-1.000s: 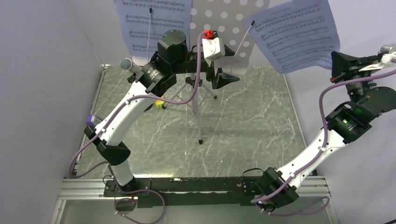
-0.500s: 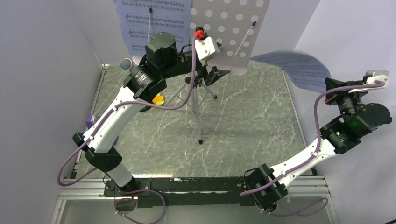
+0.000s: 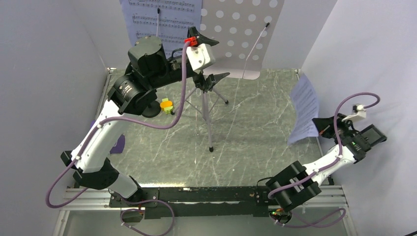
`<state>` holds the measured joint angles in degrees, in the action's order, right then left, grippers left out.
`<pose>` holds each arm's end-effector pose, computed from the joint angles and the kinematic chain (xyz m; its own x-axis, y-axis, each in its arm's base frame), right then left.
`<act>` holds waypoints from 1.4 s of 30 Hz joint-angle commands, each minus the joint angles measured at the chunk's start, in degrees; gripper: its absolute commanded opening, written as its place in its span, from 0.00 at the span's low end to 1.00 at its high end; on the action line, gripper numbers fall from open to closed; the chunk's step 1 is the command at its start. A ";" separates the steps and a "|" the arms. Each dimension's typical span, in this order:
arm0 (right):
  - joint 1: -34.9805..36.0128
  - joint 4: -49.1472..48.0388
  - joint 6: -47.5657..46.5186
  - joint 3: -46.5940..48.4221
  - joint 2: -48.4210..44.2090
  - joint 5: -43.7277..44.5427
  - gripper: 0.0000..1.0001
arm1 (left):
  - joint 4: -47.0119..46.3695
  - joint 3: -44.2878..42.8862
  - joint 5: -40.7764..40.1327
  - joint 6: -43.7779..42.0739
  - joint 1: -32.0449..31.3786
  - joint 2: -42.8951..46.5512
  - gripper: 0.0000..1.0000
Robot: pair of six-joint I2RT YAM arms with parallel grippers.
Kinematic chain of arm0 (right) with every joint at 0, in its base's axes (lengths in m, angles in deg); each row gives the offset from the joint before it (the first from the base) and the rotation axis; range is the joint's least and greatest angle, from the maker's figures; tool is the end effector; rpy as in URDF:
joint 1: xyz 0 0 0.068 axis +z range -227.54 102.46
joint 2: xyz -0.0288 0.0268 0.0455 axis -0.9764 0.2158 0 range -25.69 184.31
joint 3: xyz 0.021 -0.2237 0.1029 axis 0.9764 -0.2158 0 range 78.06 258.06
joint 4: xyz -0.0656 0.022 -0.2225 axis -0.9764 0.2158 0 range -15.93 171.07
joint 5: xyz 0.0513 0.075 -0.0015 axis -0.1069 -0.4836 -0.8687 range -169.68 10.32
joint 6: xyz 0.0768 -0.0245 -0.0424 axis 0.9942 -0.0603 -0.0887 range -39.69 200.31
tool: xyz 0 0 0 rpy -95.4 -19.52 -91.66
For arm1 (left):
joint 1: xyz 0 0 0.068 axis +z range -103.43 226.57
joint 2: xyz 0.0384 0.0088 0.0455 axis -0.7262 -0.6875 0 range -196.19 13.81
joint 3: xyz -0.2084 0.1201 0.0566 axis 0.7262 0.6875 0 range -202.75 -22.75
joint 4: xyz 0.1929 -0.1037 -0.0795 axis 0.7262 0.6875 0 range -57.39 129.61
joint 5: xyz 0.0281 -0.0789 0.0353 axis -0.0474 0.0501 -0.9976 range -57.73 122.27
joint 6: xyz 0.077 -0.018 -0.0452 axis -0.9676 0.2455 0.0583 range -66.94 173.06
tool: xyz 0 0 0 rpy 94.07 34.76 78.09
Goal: Pack up the instrument practice props
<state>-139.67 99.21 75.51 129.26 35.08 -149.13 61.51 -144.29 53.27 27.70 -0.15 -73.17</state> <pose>0.1656 -0.1497 0.2857 -0.2610 0.4311 -0.8637 -0.0716 0.8837 0.4626 0.1840 -0.2379 0.5363 0.4568 0.0982 -0.8841 0.8061 0.3745 0.4581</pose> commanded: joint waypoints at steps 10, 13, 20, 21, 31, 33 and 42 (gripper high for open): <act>11.29 10.43 -7.64 -8.71 -6.16 2.05 0.00 | 3.27 -3.28 -0.31 -2.14 -0.29 -0.17 0.97; 11.33 10.25 -8.11 -8.61 -3.77 -4.49 0.00 | 3.78 -2.89 -0.21 -2.71 -0.30 -0.25 0.99; 13.52 64.10 -62.28 7.46 11.03 -23.11 0.00 | 7.15 -1.97 -2.77 -5.23 -0.30 0.02 0.99; 13.59 64.77 -62.09 8.06 12.80 -23.47 0.00 | 8.12 -1.45 -3.46 -6.53 -0.25 0.39 0.98; 13.45 58.62 -60.23 9.36 21.37 -19.99 0.00 | 16.92 7.53 -5.44 -14.12 7.82 13.48 0.97; 13.44 51.88 -53.05 9.23 21.83 -16.78 0.00 | 18.01 10.25 -4.49 -14.07 10.21 16.01 0.97; 16.23 6.79 -12.33 -4.57 3.83 10.64 0.00 | 19.45 16.68 -0.14 -11.95 15.50 22.07 0.97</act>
<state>-125.37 125.20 49.72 126.46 43.23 -151.07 80.57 -128.57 49.59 14.71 13.42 -51.14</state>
